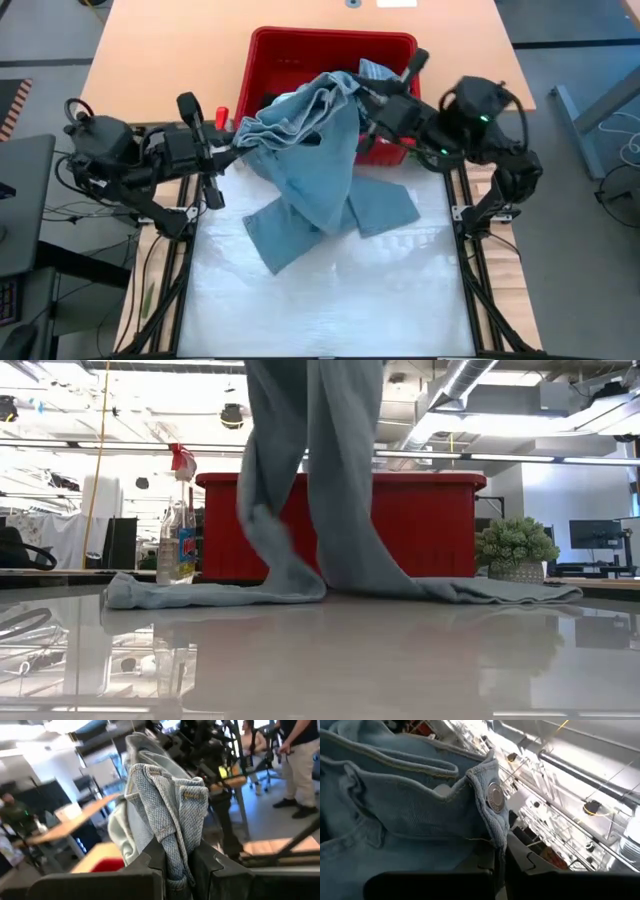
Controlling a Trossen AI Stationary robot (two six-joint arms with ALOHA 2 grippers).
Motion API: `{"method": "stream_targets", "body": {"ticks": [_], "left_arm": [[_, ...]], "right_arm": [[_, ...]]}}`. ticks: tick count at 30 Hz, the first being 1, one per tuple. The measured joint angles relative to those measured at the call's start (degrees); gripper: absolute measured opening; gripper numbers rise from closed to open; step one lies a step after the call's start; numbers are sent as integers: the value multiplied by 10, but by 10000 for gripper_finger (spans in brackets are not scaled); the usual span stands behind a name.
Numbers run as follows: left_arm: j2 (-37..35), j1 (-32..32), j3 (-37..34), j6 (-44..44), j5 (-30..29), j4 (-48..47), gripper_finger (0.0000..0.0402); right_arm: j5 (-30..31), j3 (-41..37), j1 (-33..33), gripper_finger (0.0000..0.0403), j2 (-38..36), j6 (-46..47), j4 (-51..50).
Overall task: Fold laundry
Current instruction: Fold the blue pants from the red laundry bin
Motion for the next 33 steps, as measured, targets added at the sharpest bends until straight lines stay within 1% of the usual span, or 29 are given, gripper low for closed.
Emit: {"method": "stream_targets", "body": {"ticks": [2, 4, 6, 8, 11, 13, 17, 21, 22, 24, 26, 28, 31, 33], "left_arm": [[-4, 4, 16, -35, 24, -26, 26], [-10, 12, 34, -73, 74, -43, 26], [-13, 21, 46, -103, 127, -50, 26], [-14, 27, 51, -130, 172, -57, 25], [-13, 25, 48, -161, 213, -65, 25], [-13, 20, 41, -182, 232, -68, 25], [-9, 2, 40, -235, 266, -86, 25], [-5, -37, 40, -273, 263, -115, 25], [-4, -49, 40, -278, 257, -121, 25], [-1, -72, 34, -286, 227, -123, 25], [-3, -90, 13, -297, 207, -126, 25], [-3, -103, -11, -311, 186, -130, 25], [-2, -110, -39, -322, 160, -131, 25], [-2, -110, -49, -323, 156, -130, 25]], "right_arm": [[-5, -2, 3, 34, 0, 1, 18], [-21, -1, 7, 34, -3, 29, 24], [-55, 0, 13, 34, -4, 96, 12], [-103, 0, 15, 34, -4, 181, -13], [-177, 2, 21, 35, -5, 294, -82], [-208, 2, 21, 60, -6, 360, -145], [-235, -2, 21, 153, -1, 468, -282], [-290, -3, 26, 252, 1, 537, -414], [-304, -3, 30, 271, 0, 554, -436], [-311, -3, 40, 300, 0, 584, -469], [-311, -3, 52, 318, 0, 594, -476], [-312, -3, 60, 326, 1, 594, -464], [-315, -4, 71, 329, -7, 583, -403], [-320, -3, 81, 330, -13, 562, -344]]}}
